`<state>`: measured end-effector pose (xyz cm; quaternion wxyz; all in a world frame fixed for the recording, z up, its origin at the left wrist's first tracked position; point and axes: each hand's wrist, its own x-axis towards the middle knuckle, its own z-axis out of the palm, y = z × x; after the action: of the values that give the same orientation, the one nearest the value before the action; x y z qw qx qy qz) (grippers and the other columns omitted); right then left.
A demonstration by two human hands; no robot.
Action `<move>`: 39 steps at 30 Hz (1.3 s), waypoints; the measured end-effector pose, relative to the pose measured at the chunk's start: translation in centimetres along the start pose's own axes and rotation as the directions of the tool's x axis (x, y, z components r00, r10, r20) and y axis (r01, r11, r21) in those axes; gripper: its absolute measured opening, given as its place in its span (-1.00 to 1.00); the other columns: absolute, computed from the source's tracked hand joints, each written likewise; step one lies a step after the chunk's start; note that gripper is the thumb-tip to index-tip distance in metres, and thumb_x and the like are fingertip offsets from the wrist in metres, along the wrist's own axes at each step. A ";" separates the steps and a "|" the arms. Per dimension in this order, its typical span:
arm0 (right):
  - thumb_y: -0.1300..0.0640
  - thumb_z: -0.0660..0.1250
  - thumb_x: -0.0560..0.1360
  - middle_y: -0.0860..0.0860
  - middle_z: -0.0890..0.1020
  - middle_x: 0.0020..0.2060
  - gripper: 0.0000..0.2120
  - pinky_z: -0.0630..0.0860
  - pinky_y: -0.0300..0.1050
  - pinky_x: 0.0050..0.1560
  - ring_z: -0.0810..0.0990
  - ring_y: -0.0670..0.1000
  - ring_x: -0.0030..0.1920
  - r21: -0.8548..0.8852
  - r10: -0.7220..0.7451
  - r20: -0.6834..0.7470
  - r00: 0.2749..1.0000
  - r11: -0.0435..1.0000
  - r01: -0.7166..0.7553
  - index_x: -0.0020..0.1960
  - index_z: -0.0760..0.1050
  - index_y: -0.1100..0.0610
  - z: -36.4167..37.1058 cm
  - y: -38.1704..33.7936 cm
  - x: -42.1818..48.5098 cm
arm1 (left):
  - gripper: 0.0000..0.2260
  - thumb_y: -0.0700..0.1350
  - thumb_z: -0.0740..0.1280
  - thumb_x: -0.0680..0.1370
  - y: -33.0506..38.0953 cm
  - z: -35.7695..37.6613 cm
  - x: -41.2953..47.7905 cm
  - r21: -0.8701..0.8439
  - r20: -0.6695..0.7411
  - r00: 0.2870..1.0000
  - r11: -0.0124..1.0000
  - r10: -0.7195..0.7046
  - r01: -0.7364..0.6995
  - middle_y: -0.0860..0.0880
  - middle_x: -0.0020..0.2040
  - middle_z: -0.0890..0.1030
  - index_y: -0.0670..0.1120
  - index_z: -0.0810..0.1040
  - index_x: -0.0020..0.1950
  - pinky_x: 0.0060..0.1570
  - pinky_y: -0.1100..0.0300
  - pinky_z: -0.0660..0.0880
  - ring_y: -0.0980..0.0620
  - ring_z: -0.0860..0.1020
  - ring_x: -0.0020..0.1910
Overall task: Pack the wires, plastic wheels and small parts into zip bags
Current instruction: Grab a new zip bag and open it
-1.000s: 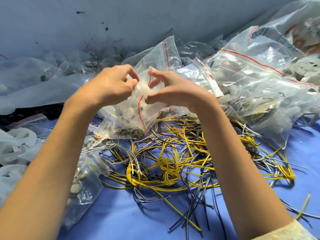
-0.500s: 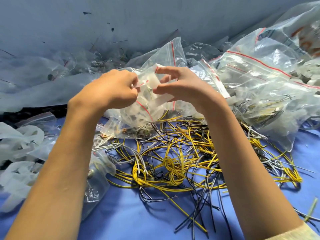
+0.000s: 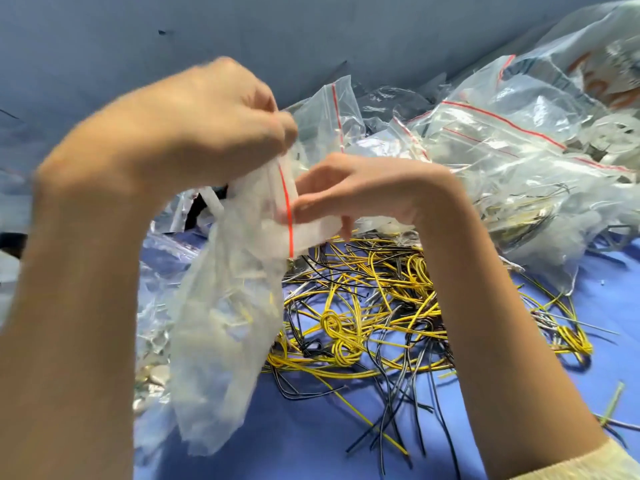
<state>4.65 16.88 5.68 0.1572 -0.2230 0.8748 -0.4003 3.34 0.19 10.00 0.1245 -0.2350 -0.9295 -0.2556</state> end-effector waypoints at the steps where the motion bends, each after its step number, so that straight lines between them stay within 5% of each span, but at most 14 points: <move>1: -0.06 0.33 0.52 -0.17 0.54 -0.53 -0.73 0.37 -0.40 -0.50 0.48 -0.25 -0.51 -0.145 0.078 -0.032 0.996 0.986 -0.082 -0.31 0.53 0.02 0.2 0.0 0.4 | -0.75 0.09 0.29 0.44 -0.3 0.6 0.2 0.068 0.077 0.997 0.998 -0.019 0.013 -0.05 -0.35 0.55 -0.08 0.55 -0.22 -0.35 0.23 0.34 0.01 0.48 -0.36; 4: -0.20 0.24 0.52 -0.17 0.43 -0.69 -0.61 0.30 -0.42 -0.59 0.39 -0.20 -0.63 -0.280 0.223 -0.134 0.965 0.926 -0.253 -0.33 0.41 0.05 0.7 0.7 1.6 | -0.79 0.02 0.27 0.49 -1.6 2.7 1.0 0.200 0.283 0.957 0.980 -0.065 0.007 -0.04 -0.33 0.53 -0.11 0.50 -0.18 -0.38 0.21 0.31 0.05 0.45 -0.37; 6: -0.25 0.25 0.49 -0.12 0.52 -0.60 -0.59 0.42 -0.41 -0.49 0.53 -0.16 -0.56 -0.277 0.257 -0.134 0.957 0.918 -0.285 -0.26 0.47 0.09 0.9 1.1 1.8 | -0.76 0.07 0.34 0.43 -2.3 3.5 1.3 0.221 0.374 0.924 0.975 -0.081 -0.004 -0.04 -0.37 0.53 -0.11 0.50 -0.18 -0.39 0.18 0.31 0.02 0.44 -0.41; 9: -0.19 0.39 0.38 0.13 0.62 -0.30 -0.52 0.58 -0.28 -0.25 0.67 -0.03 -0.33 -0.022 0.250 -0.044 0.967 0.968 -0.251 -0.08 0.56 0.26 0.9 1.1 1.7 | -0.68 0.17 0.40 0.28 -3.5 3.7 1.7 0.265 0.438 0.891 0.964 -0.118 -0.003 -0.02 -0.39 0.55 -0.08 0.52 -0.22 -0.38 0.17 0.34 -0.02 0.45 -0.40; 11: -0.05 0.42 0.39 0.21 0.57 -0.23 -0.59 0.60 -0.24 -0.19 0.61 0.00 -0.26 0.085 0.174 -0.020 0.985 0.981 -0.171 -0.05 0.57 0.32 0.7 1.2 1.6 | -0.82 0.02 0.42 0.37 -4.6 4.0 1.8 0.288 0.449 0.882 0.958 -0.141 0.007 -0.05 -0.31 0.61 -0.08 0.56 -0.18 -0.31 0.15 0.40 -0.08 0.50 -0.33; 14: -0.02 0.39 0.48 0.11 0.55 -0.29 -0.66 0.55 -0.21 -0.19 0.56 -0.04 -0.25 -0.225 0.157 -0.034 0.987 0.961 -0.161 -0.07 0.60 0.29 0.7 1.5 1.8 | -0.88 -0.07 0.40 0.44 -5.6 4.5 1.9 0.256 0.477 0.861 0.965 -0.177 0.056 -0.07 -0.30 0.61 -0.10 0.56 -0.14 -0.33 0.17 0.37 -0.04 0.47 -0.35; 17: -0.19 0.34 0.46 0.03 0.47 -0.39 -0.53 0.34 -0.21 -0.30 0.51 -0.07 -0.33 -0.348 0.168 -0.093 0.981 0.918 -0.190 -0.17 0.55 0.27 1.0 1.5 2.0 | -0.85 0.02 0.36 0.46 -5.9 4.3 1.8 0.157 0.494 0.860 0.986 -0.128 0.057 -0.01 -0.34 0.59 -0.05 0.55 -0.18 -0.33 0.19 0.36 0.00 0.46 -0.37; 20: -0.24 0.30 0.46 0.05 0.38 -0.41 -0.42 0.35 -0.22 -0.31 0.47 -0.09 -0.38 -0.209 0.130 -0.160 0.979 0.964 -0.162 -0.15 0.54 0.34 0.5 1.5 1.8 | -0.84 -0.03 0.31 0.52 -6.1 3.3 1.6 -0.058 0.399 0.915 0.995 -0.053 0.083 -0.09 -0.32 0.57 -0.10 0.57 -0.16 -0.28 0.19 0.37 0.00 0.43 -0.36; 25: -0.03 0.38 0.48 0.06 0.51 -0.42 -0.69 0.37 -0.27 -0.39 0.55 -0.13 -0.42 -0.308 0.115 -0.360 0.926 0.922 -0.234 -0.17 0.64 0.24 -0.6 1.8 1.5 | -0.85 -0.22 0.32 0.52 -7.0 2.2 1.9 -0.404 0.177 0.980 0.901 -0.091 0.157 0.04 -0.45 0.41 -0.10 0.57 -0.25 -0.58 0.48 0.24 0.20 0.31 -0.53; 28: 0.09 0.43 0.44 0.02 0.63 -0.35 -0.90 0.45 -0.35 -0.39 0.55 -0.12 -0.40 -0.281 0.168 -0.415 0.894 0.911 -0.302 -0.09 0.69 0.07 -0.6 1.7 1.6 | -0.91 -0.17 0.34 0.52 -8.5 2.4 2.0 -0.437 0.253 0.959 0.869 -0.127 0.230 0.06 -0.47 0.42 -0.11 0.58 -0.19 -0.56 0.45 0.27 0.22 0.31 -0.57; 31: 0.13 0.40 0.44 0.09 0.69 -0.21 -0.86 0.50 -0.24 -0.26 0.57 -0.06 -0.32 -0.352 0.208 -0.401 0.892 0.864 -0.360 -0.04 0.68 0.11 -0.4 1.8 2.1 | -0.66 0.14 0.15 0.59 -10.4 4.1 2.4 -0.463 0.470 0.856 0.764 -0.217 0.449 0.05 -0.46 0.55 -0.09 0.54 -0.10 -0.36 0.28 0.40 0.14 0.49 -0.52; 33: 0.17 0.34 0.46 0.10 0.67 -0.15 -0.80 0.54 -0.15 -0.15 0.59 0.02 -0.24 -0.434 0.227 -0.400 0.888 0.807 -0.401 0.05 0.64 0.14 -0.3 1.8 2.3 | -0.58 0.19 0.06 0.61 -11.7 6.0 3.0 -0.430 0.501 0.813 0.729 -0.298 0.532 -0.05 -0.25 0.64 -0.10 0.53 -0.08 -0.19 0.16 0.46 0.06 0.60 -0.33; 35: 0.22 0.28 0.47 0.10 0.64 -0.14 -0.74 0.54 -0.11 -0.11 0.58 0.07 -0.18 -0.477 0.238 -0.366 0.900 0.782 -0.401 0.12 0.61 0.14 -0.2 1.8 2.1 | -0.63 0.12 0.14 0.63 -13.0 8.0 3.4 -0.229 0.431 0.808 0.817 -0.402 0.529 -0.12 -0.08 0.59 -0.16 0.54 -0.01 -0.10 0.12 0.54 -0.06 0.59 -0.19; 39: 0.27 0.24 0.45 0.12 0.61 -0.17 -0.70 0.46 -0.14 -0.25 0.55 0.04 -0.22 -0.543 0.284 -0.187 0.940 0.767 -0.340 0.12 0.60 0.14 -0.4 1.3 1.3 | -0.88 -0.11 0.25 0.56 -14.9 9.3 3.9 0.073 0.211 0.895 0.920 -0.392 0.385 -0.09 -0.14 0.55 -0.07 0.52 -0.15 -0.45 0.26 0.43 0.04 0.51 -0.30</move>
<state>3.03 17.27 4.83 0.1065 -0.0919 0.9850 -0.0997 -8.52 -4.70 -2.59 -0.0301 -0.0699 -0.9692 -0.2341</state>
